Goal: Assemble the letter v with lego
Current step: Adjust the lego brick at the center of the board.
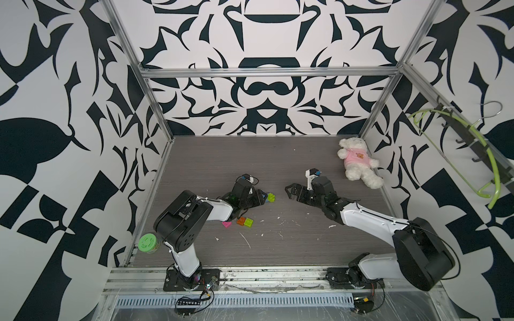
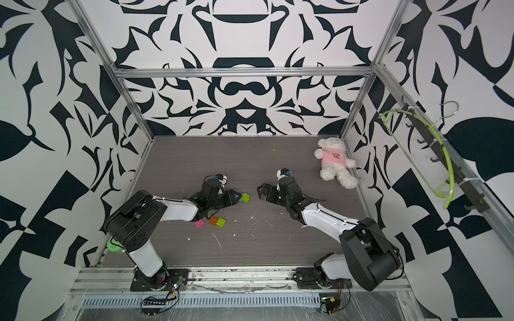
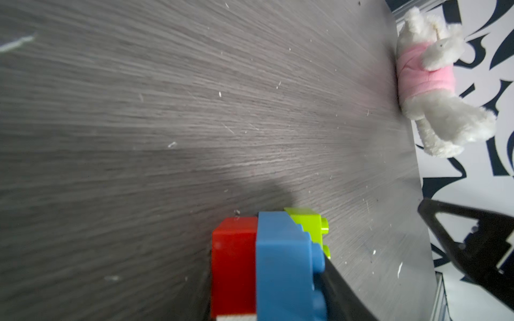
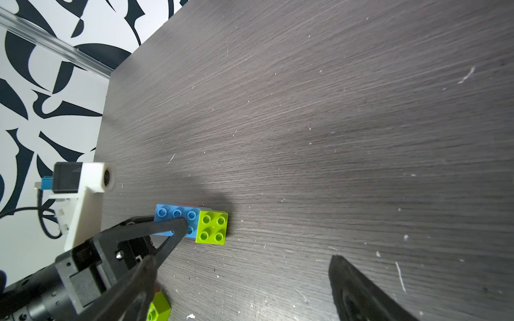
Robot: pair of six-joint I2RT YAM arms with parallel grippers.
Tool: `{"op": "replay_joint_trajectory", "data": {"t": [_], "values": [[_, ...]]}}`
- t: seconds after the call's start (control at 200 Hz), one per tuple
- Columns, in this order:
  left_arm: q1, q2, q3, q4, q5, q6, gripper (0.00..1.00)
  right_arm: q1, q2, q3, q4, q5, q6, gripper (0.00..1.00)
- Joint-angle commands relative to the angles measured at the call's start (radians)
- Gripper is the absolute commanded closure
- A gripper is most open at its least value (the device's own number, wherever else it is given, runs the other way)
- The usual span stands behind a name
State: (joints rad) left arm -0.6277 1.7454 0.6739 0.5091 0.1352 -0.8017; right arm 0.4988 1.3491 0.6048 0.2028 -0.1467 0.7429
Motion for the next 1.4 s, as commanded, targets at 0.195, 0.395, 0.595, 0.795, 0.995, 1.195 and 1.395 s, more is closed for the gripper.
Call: {"op": "replay_joint_trajectory", "data": {"t": [0.195,0.395,0.595,0.795,0.995,1.195,1.395], "values": [[0.074,0.098,-0.151,0.328,0.084,-0.174,0.59,0.002,0.105,-0.002,0.161,-0.082,0.065,0.05],[0.108,0.153,-0.243,0.691,0.127,-0.347,0.64,0.023,0.175,-0.017,0.323,-0.103,0.156,0.06],[0.114,0.255,-0.228,0.93,0.172,-0.517,0.71,0.044,0.301,-0.031,0.688,-0.133,0.356,0.07],[0.112,0.173,-0.219,0.929,0.154,-0.546,0.71,0.058,0.465,-0.017,0.995,-0.115,0.536,0.03],[0.108,0.176,-0.164,0.93,0.175,-0.591,0.72,0.095,0.548,-0.002,1.153,-0.057,0.636,0.06],[0.097,0.184,-0.126,0.93,0.181,-0.606,0.73,0.126,0.588,0.021,1.225,-0.022,0.685,0.08],[0.091,0.197,-0.125,0.929,0.17,-0.611,0.73,0.143,0.586,0.033,1.226,-0.009,0.69,0.16]]}}
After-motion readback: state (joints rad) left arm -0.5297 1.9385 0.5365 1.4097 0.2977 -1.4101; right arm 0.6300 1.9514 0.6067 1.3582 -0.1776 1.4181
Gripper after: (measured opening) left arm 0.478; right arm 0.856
